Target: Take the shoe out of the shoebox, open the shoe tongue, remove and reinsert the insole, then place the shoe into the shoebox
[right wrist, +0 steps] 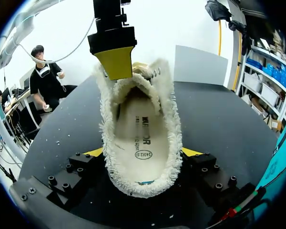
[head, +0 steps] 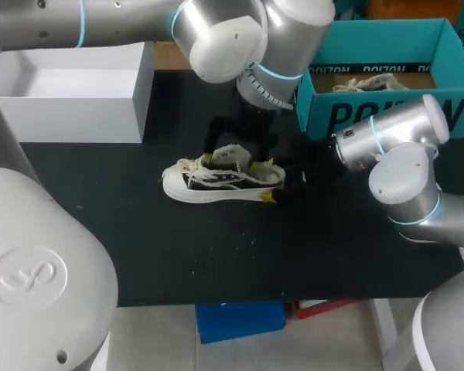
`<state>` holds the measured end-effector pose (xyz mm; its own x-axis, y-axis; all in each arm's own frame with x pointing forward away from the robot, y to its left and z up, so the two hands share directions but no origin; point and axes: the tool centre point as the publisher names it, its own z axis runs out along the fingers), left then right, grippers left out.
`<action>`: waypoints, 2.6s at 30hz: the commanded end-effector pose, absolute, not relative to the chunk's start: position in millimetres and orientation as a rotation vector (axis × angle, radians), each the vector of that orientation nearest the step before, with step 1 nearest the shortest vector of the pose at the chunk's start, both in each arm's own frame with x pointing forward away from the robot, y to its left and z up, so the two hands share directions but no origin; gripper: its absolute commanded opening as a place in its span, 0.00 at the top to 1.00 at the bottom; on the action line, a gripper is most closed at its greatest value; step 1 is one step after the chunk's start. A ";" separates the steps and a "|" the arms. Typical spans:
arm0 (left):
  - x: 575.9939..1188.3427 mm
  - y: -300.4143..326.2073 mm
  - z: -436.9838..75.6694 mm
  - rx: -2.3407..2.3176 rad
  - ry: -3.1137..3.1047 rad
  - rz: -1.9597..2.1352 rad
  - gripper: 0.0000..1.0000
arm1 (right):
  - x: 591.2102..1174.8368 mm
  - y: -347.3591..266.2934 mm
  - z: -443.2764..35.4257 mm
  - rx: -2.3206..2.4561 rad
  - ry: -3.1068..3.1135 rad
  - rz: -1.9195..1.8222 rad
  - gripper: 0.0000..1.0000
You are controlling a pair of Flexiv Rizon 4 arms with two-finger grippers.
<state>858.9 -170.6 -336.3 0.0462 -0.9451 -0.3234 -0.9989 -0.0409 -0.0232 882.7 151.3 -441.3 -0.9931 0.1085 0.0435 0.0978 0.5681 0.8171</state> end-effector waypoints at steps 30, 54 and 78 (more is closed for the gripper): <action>873.0 -163.2 -371.7 -1.969 1.960 0.486 1.00 | 883.3 152.5 -444.9 0.184 2.773 1.440 1.00; 864.9 -132.5 -329.9 -2.158 1.912 0.191 1.00 | 883.3 152.5 -444.9 0.184 2.773 1.440 1.00; 856.5 -83.0 -332.2 -2.242 1.809 0.158 1.00 | 883.3 152.5 -444.9 0.184 2.773 1.440 1.00</action>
<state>858.5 -91.8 -331.2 0.2230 -0.9354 -0.2745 -0.9725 -0.1940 -0.1291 882.7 152.1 -441.0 -0.9933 0.1072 0.0430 0.0967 0.5679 0.8174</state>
